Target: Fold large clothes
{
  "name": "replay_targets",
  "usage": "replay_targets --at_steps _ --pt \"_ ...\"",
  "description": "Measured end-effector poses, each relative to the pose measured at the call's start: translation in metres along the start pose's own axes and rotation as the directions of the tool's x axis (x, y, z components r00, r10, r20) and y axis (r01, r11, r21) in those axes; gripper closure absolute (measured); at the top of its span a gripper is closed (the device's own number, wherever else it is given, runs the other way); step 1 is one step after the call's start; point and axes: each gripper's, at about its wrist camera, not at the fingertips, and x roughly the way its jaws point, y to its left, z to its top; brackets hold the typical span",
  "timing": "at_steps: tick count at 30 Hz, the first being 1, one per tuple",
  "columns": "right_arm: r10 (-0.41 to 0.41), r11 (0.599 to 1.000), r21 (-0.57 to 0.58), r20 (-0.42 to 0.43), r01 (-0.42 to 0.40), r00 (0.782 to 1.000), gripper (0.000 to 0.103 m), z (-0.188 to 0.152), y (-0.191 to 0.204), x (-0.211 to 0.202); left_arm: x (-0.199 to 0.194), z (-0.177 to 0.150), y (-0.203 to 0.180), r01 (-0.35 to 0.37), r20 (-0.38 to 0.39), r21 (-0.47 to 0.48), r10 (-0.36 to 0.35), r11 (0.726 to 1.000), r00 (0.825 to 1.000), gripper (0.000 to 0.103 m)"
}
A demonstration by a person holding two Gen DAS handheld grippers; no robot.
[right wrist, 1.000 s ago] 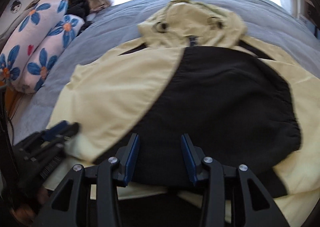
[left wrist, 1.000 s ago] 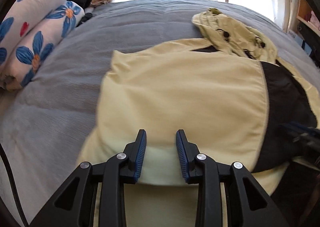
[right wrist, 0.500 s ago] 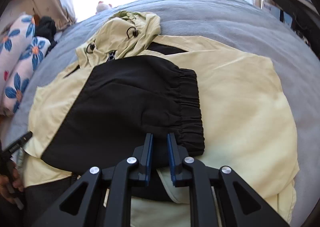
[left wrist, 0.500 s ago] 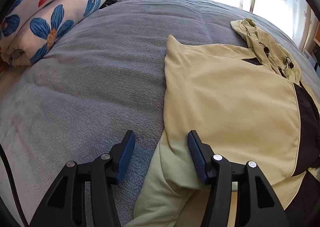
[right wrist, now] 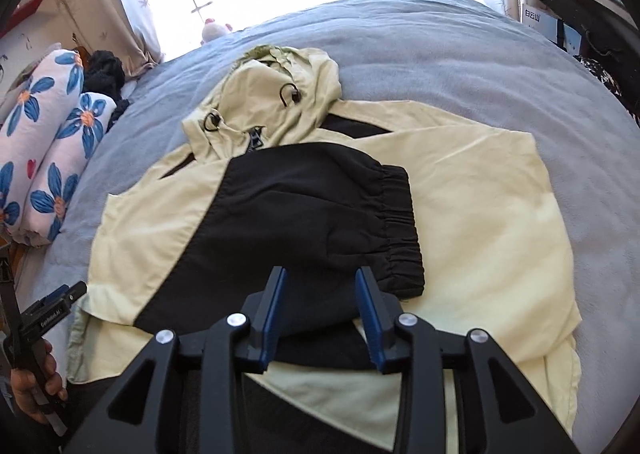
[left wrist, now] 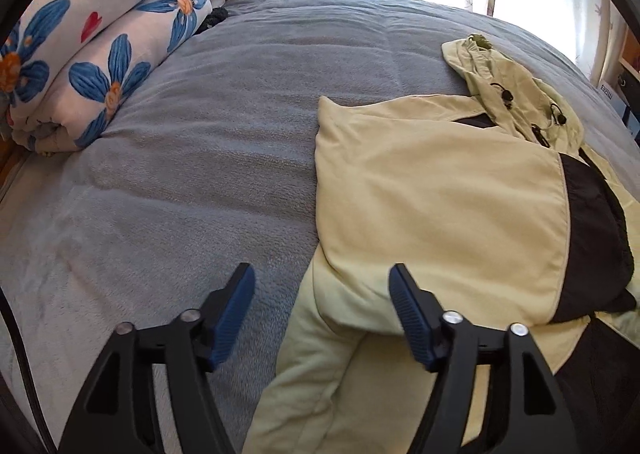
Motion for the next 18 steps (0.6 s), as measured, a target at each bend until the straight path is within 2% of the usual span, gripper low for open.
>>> replay_targets --at_steps 18 --pt "0.018 0.998 -0.054 0.026 -0.016 1.0 0.066 -0.015 0.02 -0.051 -0.081 -0.026 -0.037 0.054 0.032 0.061 -0.056 0.997 0.998 0.029"
